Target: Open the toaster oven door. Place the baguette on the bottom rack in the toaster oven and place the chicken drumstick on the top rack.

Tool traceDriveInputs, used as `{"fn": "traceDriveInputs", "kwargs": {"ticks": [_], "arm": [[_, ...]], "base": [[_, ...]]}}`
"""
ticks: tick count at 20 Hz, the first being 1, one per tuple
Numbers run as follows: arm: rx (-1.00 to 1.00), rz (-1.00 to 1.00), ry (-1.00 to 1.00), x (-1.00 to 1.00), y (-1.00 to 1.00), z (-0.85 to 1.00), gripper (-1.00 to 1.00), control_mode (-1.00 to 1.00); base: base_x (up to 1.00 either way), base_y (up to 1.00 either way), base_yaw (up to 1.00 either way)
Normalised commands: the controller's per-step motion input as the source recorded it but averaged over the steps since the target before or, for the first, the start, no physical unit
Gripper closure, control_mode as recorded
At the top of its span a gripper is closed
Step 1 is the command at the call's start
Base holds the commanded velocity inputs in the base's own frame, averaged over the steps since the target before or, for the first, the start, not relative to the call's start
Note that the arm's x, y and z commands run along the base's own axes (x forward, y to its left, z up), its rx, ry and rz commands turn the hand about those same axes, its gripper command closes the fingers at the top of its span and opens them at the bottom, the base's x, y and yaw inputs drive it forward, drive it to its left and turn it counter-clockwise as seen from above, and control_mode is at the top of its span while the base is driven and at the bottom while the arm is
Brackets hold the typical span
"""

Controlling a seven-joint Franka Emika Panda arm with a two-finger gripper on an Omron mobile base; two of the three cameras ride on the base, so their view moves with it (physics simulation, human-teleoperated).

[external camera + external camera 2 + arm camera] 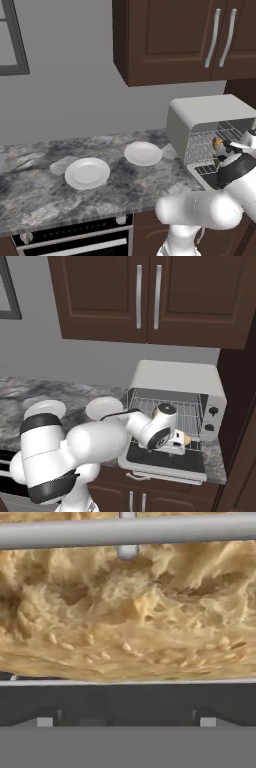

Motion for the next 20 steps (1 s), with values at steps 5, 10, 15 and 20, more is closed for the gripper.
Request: {"fn": "traceDriveInputs", "kwargs": {"ticks": [5, 10, 15, 20], "arm": [[0.03, 0.0, 0.0, 0.09, 0.0, -0.05, -1.0, -1.0], [0.0, 0.0, 0.0, 0.13, 0.0, -0.08, -1.0, -1.0], [0.0, 0.0, 0.0, 0.23, 0.0, -0.12, -1.0, -1.0], [0.0, 0.0, -0.02, 0.17, 0.01, -0.1, -1.0, -1.0]], "base": [[0.0, 0.0, 0.0], [0.0, 0.0, 0.0], [0.0, 0.0, 0.0], [0.0, 0.0, 0.0]]}}
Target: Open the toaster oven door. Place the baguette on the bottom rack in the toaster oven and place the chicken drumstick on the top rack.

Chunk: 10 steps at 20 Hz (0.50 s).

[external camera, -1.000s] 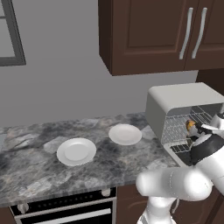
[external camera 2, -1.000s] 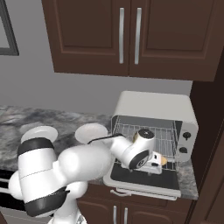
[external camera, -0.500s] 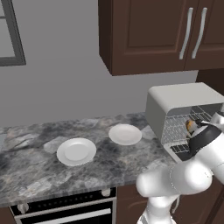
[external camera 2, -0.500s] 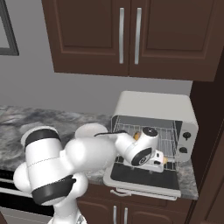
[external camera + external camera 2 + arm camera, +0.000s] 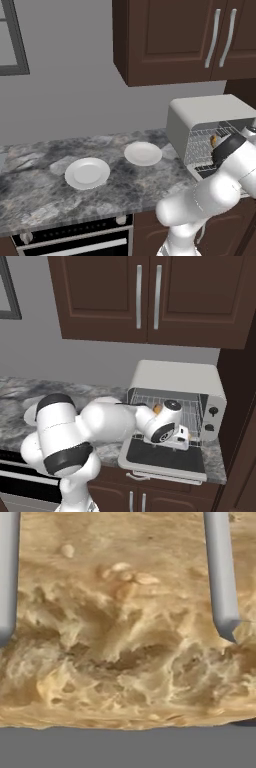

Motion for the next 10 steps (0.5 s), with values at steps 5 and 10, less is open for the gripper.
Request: {"fn": "traceDriveInputs", "kwargs": {"ticks": [5, 10], "arm": [[0.0, 0.0, -0.01, 0.35, 0.02, 0.0, -1.0, -1.0], [0.0, 0.0, 0.0, 0.45, 0.08, 0.01, -1.0, -1.0]], "base": [[0.0, 0.0, 0.0], [0.0, 0.0, 0.0]]}}
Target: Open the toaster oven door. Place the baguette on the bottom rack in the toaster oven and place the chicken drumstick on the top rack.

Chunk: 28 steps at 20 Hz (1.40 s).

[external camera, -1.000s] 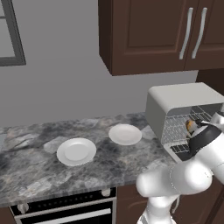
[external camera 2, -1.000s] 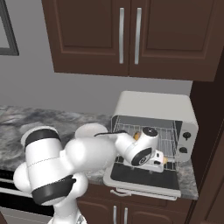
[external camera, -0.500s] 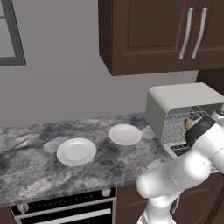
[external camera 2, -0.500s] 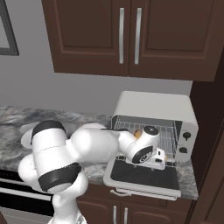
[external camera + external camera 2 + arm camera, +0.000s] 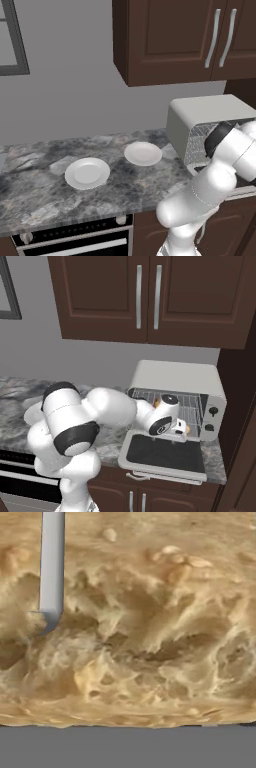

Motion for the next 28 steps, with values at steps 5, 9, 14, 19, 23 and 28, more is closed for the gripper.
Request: {"fn": "traceDriveInputs", "kwargs": {"ticks": [5, 9, 14, 19, 23, 28], "arm": [[0.0, 0.0, 0.02, 0.49, -0.01, 0.01, -1.0, -1.0], [0.0, 0.0, 0.01, 0.4, -0.07, 0.03, -1.0, -1.0], [0.03, 0.0, 0.01, 0.39, -0.05, 0.04, -1.0, -1.0], [0.06, 0.0, 0.0, 0.28, -0.02, 0.11, -1.0, -1.0], [0.04, 0.0, -0.03, 0.29, 0.0, 0.19, -1.0, -1.0], [0.03, 0.02, -0.08, 0.05, 0.0, 0.25, -1.0, -1.0]], "base": [[0.0, 0.0, 0.0], [0.0, 0.0, 0.0], [0.0, 0.0, 0.0], [0.0, 0.0, 0.0], [0.0, 0.0, 0.0], [0.0, 0.0, 0.0]]}}
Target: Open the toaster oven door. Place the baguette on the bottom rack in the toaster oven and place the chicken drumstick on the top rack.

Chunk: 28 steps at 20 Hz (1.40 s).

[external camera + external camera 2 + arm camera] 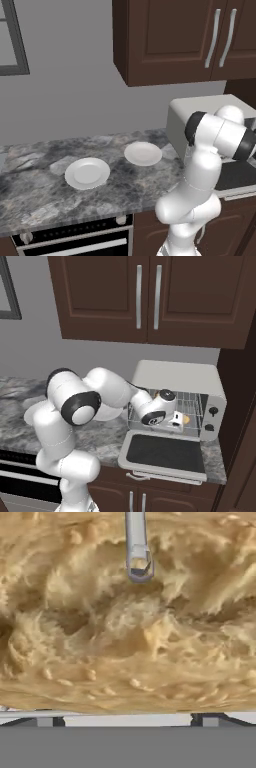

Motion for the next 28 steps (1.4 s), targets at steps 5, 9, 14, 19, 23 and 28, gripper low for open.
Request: {"fn": "traceDriveInputs", "kwargs": {"ticks": [5, 9, 14, 19, 23, 28], "arm": [[0.02, 0.03, -0.15, -0.02, 0.0, 0.37, -1.0, -1.0], [0.06, 0.0, -0.03, 0.23, 0.0, 0.2, -1.0, -1.0], [0.06, 0.0, 0.0, 0.47, 0.03, 0.0, -1.0, -1.0], [0.07, 0.0, -0.01, 0.53, 0.0, 0.02, -1.0, -1.0], [0.05, 0.0, 0.0, 0.67, 0.0, 0.12, -1.0, -1.0], [0.05, 0.0, 0.01, 0.61, 0.0, 0.25, -1.0, -1.0]], "base": [[0.0, 0.0, 0.0], [0.0, 0.0, 0.0], [0.0, 0.0, 0.0], [0.0, 0.0, 0.0], [0.0, 0.0, 0.0], [0.0, 0.0, 0.0]]}}
